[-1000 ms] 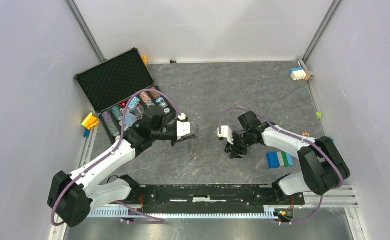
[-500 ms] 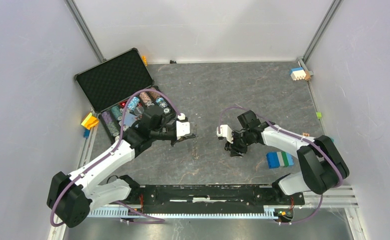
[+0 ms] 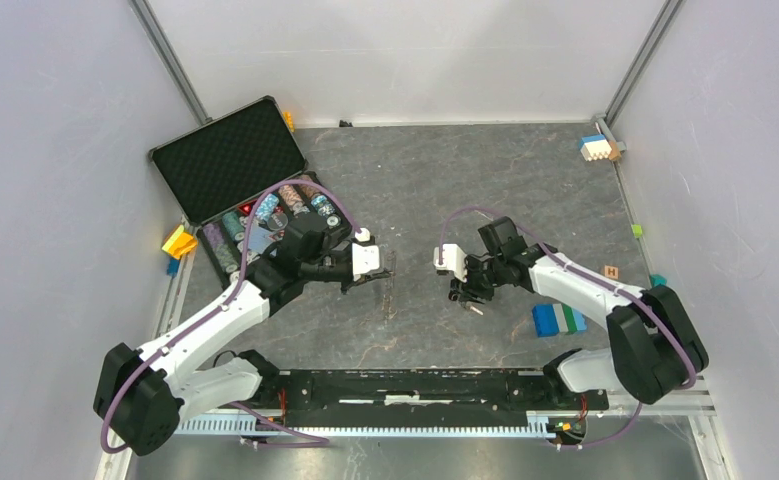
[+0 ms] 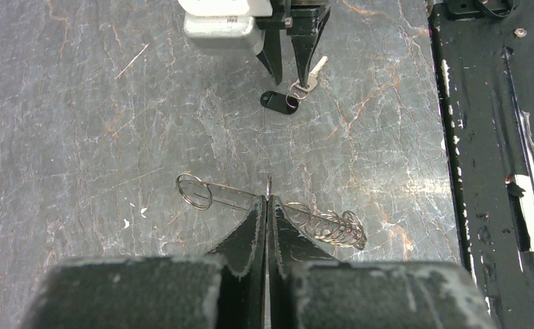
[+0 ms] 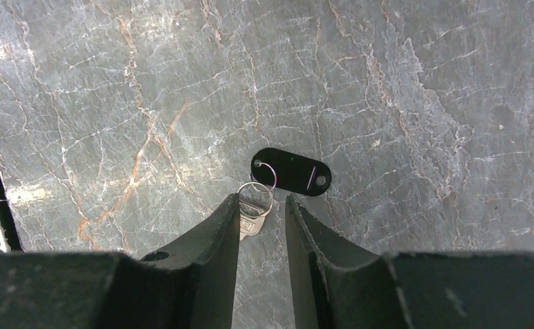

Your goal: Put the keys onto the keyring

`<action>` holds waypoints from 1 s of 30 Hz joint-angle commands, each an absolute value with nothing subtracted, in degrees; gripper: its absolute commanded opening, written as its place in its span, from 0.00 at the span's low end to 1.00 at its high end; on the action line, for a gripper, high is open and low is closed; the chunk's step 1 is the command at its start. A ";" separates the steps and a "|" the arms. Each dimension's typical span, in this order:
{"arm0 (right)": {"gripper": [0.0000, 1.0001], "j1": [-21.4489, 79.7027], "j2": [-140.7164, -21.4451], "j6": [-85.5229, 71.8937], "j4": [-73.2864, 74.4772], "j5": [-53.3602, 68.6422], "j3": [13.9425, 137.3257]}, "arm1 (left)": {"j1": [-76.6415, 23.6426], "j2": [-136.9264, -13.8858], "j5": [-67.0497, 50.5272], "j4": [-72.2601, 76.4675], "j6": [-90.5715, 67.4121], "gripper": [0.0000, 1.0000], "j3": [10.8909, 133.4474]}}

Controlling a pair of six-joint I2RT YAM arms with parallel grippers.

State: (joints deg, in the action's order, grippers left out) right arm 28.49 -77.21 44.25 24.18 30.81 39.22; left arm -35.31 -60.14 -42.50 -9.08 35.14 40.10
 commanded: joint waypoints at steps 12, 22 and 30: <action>0.32 28.50 -83.76 45.73 24.10 30.33 42.38 | -34.98 -57.83 -44.44 -6.72 34.63 0.02 40.20; 0.13 28.40 -84.74 45.79 24.32 29.44 42.79 | -34.96 -57.61 -44.65 -6.68 34.66 0.02 40.08; 0.05 28.39 -81.81 46.66 26.82 29.66 44.51 | -34.95 -57.97 -44.72 -6.68 34.69 0.02 40.32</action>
State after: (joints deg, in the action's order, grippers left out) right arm 28.45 -84.27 45.30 25.45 29.43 41.78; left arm -35.31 -58.85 -42.65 -9.08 35.16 39.92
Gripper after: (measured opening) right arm 0.057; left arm 0.034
